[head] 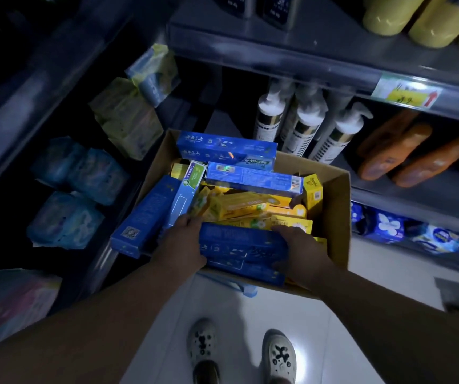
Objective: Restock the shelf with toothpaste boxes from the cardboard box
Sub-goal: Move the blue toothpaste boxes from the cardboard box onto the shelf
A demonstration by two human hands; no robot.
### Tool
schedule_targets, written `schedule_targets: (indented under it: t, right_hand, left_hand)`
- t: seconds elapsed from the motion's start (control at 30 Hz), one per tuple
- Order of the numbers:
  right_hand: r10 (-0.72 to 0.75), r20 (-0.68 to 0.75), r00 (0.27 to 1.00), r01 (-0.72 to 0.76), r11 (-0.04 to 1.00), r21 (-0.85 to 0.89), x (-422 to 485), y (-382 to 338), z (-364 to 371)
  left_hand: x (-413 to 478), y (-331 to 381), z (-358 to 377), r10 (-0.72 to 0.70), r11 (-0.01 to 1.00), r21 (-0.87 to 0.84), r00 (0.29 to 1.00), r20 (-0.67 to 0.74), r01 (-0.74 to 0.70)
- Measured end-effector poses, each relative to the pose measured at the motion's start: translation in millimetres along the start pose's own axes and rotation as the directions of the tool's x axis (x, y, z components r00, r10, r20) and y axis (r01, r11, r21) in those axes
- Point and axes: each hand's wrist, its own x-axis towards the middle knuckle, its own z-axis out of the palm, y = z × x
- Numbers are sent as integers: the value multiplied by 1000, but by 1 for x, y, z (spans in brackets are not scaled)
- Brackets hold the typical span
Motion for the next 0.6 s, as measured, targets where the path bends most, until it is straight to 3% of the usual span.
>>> schedule_targets:
  t: [0.13,0.27,0.37,0.47,0.6]
  right_hand:
    - [3,-4,1000,-3,998,71,0,2,-5]
    - [14,-50,999,-2,971,240,-1,10,-15]
    - [114,-131,985,-60,930,362,-1,14,-16]
    - [190,-47,981,-168,943,288,1,18,-10]
    - [152,76,985,-164,971,174,1,20,6]
  left_hand:
    - [-4,-1,-9,71,997,-38,997,-24,-72]
    - [-6,0,-26,129,983,-115,982,-135,-145]
    - [-5,1,-35,159,973,-130,964,-211,-188]
    - [-8,-3,-34,155,968,-155,954,-256,-199]
    - [-13,-7,-21,113,968,-184,951,-287,-170]
